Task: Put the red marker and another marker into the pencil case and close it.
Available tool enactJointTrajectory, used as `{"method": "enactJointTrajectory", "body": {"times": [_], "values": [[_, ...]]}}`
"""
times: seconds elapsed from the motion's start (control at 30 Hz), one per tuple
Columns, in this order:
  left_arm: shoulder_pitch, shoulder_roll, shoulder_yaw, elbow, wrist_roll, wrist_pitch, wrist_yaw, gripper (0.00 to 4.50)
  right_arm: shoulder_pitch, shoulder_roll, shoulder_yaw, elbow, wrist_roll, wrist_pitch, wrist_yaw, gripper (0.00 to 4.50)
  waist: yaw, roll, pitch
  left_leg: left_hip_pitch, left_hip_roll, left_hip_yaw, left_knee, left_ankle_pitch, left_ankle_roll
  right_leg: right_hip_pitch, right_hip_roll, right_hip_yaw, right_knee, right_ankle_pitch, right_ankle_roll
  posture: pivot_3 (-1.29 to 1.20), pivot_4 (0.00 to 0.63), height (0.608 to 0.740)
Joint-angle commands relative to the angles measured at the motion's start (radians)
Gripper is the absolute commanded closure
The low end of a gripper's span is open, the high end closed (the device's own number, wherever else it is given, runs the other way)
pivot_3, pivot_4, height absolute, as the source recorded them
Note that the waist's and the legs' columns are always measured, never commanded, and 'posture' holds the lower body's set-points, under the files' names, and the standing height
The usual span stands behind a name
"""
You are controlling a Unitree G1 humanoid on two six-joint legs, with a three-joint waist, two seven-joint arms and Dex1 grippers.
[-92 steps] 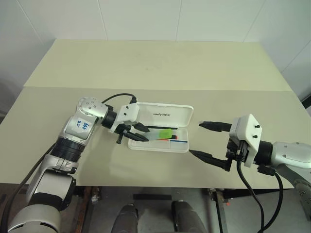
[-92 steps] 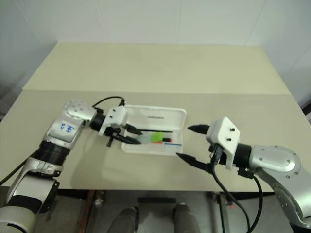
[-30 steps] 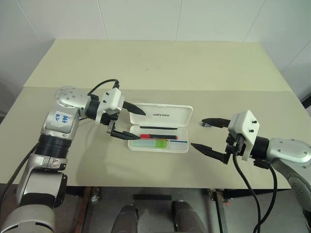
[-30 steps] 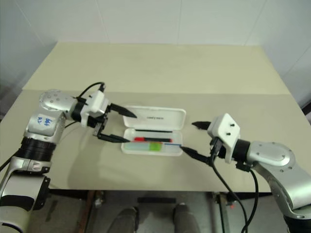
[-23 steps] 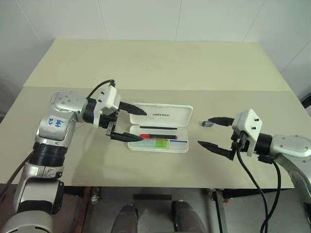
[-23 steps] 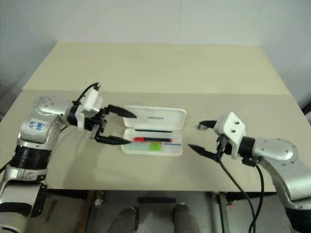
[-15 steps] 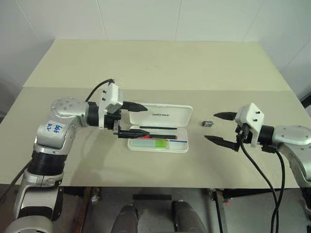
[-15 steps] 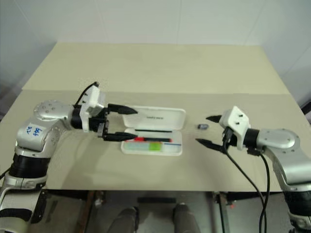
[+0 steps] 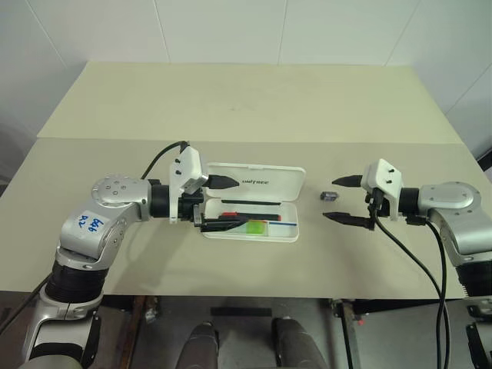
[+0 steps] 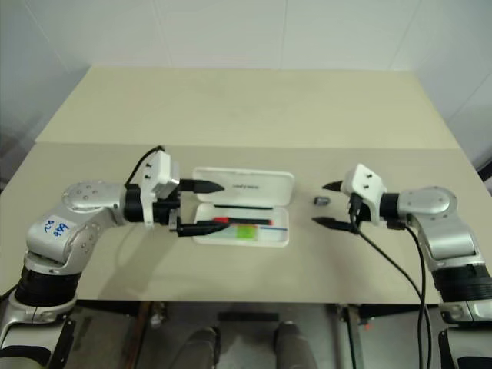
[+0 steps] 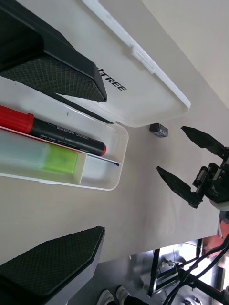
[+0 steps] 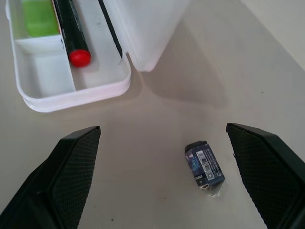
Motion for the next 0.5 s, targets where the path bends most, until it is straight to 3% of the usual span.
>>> {"method": "enactJointTrajectory", "body": {"times": [0.03, 0.5], "values": [[0.007, 0.013, 0.013, -0.042, -0.018, -0.007, 0.010, 0.02, -0.055, 0.009, 0.002, 0.079, -0.029, -0.064, 0.031, 0.00, 0.000, 0.000, 0.000, 0.000, 0.000, 0.000, 0.000, 0.000, 0.000, 0.000, 0.000, 0.000, 0.000, 0.000, 0.000, 0.00, 0.150, 0.740], [0.025, 0.009, 0.006, -0.057, -0.021, -0.015, 0.033, 0.02, -0.269, 0.073, 0.061, 0.440, -0.157, -0.238, 0.113, 0.00, -0.001, 0.002, 0.001, 0.000, 0.000, 0.001, -0.001, 0.000, 0.000, 0.000, 0.000, 0.000, -0.001, 0.000, 0.000, 0.00, 0.150, 0.740]]}}
